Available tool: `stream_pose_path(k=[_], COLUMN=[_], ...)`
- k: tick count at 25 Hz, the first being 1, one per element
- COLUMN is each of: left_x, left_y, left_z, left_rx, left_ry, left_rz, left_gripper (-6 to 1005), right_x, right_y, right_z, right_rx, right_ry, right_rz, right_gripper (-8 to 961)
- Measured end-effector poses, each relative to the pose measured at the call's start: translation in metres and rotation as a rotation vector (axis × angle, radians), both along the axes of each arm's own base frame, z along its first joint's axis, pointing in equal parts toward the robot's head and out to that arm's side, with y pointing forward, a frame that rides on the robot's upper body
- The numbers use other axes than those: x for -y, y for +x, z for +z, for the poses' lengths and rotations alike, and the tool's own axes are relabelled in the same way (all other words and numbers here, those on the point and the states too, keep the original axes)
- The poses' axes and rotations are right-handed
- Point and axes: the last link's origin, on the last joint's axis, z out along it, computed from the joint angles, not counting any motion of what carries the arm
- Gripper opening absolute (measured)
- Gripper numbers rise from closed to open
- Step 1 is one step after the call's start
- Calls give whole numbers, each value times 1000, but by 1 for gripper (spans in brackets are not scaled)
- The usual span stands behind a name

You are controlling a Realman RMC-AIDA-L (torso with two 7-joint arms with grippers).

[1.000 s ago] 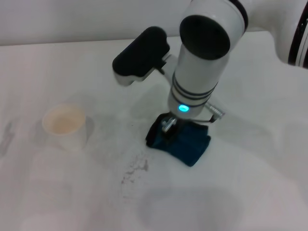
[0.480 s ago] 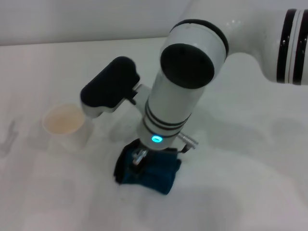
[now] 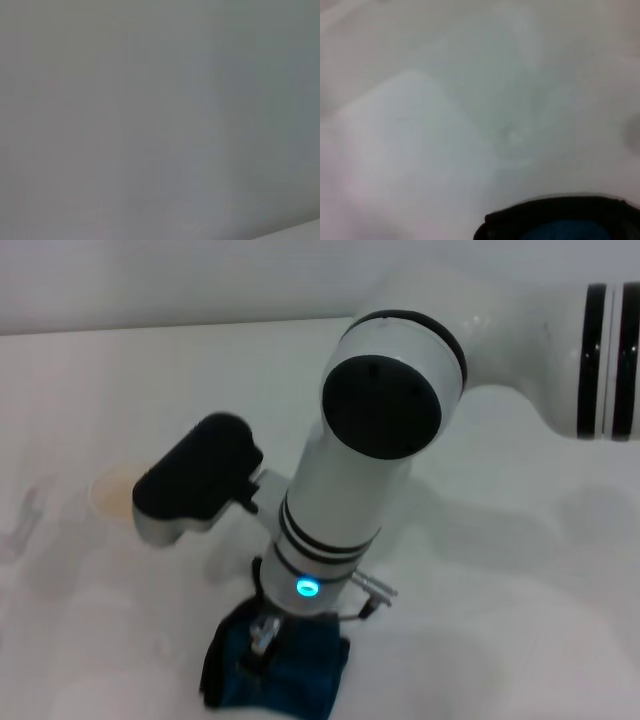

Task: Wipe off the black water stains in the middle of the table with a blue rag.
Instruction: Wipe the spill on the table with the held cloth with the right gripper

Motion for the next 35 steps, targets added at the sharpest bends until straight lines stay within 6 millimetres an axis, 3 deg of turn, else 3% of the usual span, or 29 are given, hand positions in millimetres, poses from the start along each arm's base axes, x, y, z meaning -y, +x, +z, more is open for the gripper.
stream_pose_path(k=[8,18,25,29,35], left_x=[1,5,6,6,7], left_y=[0,-3,-6,-7,-8], left_z=[0,1,3,4,4], left_rx=[1,2,-4,-9,-14], left_ry=[2,7,9,10,10], left_rz=[2,14,20,21,27], left_gripper=[861,861,862,862,862], right_x=[7,-28,-59,-77,-86], right_y=[-1,7,10,24,51], right_z=[-2,8,30,45,59], right_rx=[-44,32,122,189,273], right_ry=[-67,37,154,220,265], right_rz=[-6,12,28,1,-58], right_gripper=[55,57,60,62,66])
